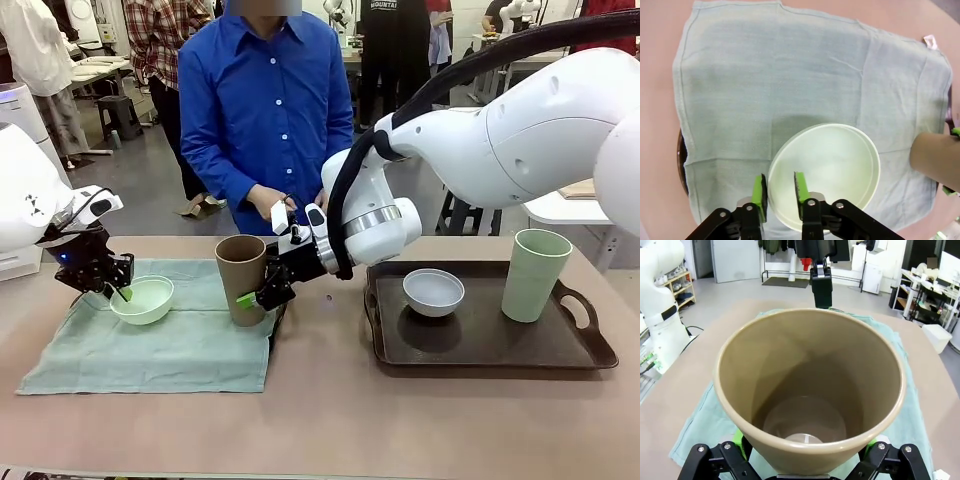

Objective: Set up a tray with a mat and arrange the tableware.
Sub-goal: Place the Picnic Bowl and Reusable plastic cup back onto the Handle tray in front of the human's position.

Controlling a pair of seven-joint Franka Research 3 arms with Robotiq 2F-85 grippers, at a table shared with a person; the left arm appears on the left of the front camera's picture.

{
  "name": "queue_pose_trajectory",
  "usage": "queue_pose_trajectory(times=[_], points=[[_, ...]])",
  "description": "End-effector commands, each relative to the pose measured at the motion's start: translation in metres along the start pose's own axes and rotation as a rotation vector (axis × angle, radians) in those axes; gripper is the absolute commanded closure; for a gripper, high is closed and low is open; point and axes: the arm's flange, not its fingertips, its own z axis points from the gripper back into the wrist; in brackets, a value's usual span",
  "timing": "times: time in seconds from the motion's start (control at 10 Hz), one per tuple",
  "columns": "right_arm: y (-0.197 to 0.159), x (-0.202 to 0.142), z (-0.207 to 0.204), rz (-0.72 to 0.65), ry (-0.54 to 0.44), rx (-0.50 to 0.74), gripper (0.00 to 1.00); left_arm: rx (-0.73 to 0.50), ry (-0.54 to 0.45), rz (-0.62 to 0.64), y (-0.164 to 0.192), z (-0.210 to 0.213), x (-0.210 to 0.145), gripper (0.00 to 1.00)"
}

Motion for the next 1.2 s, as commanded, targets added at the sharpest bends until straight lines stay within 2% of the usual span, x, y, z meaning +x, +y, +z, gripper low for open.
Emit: queue_pose_trajectory(times=[0.0, 0.1, 0.3, 0.4, 0.5, 0.6, 0.7, 0.9, 1.1], points=[[0.004, 0.005, 0.005, -0.078, 0.022, -0.021, 0.00, -0.016, 0.015, -0.009, 0.003, 0.003, -0.002, 0.00], [0.006, 0.006, 0.010, -0.136, 0.058, -0.043, 0.00, -0.007, 0.019, -0.008, 0.003, 0.005, -0.003, 0.15], [0.013, 0.010, 0.024, -0.255, 0.115, -0.087, 0.00, -0.013, 0.033, -0.008, 0.004, 0.010, -0.008, 0.00], [0.020, 0.012, 0.033, -0.285, 0.146, -0.103, 0.00, -0.022, 0.037, -0.014, 0.003, 0.014, -0.010, 0.26], [0.028, 0.014, 0.046, -0.310, 0.163, -0.126, 0.00, -0.041, 0.049, -0.013, 0.003, 0.020, -0.013, 0.00], [0.035, 0.015, 0.057, -0.323, 0.167, -0.149, 0.00, -0.065, 0.052, -0.014, 0.002, 0.023, -0.015, 0.07], [0.042, 0.016, 0.066, -0.332, 0.163, -0.162, 0.00, -0.081, 0.052, -0.018, 0.000, 0.026, -0.017, 0.00], [0.055, 0.019, 0.078, -0.378, 0.203, -0.185, 0.00, -0.094, 0.072, -0.033, -0.004, 0.036, -0.019, 0.00], [0.072, 0.040, 0.099, -0.560, 0.310, -0.254, 0.00, -0.087, 0.093, -0.067, -0.016, 0.056, -0.023, 0.00]])
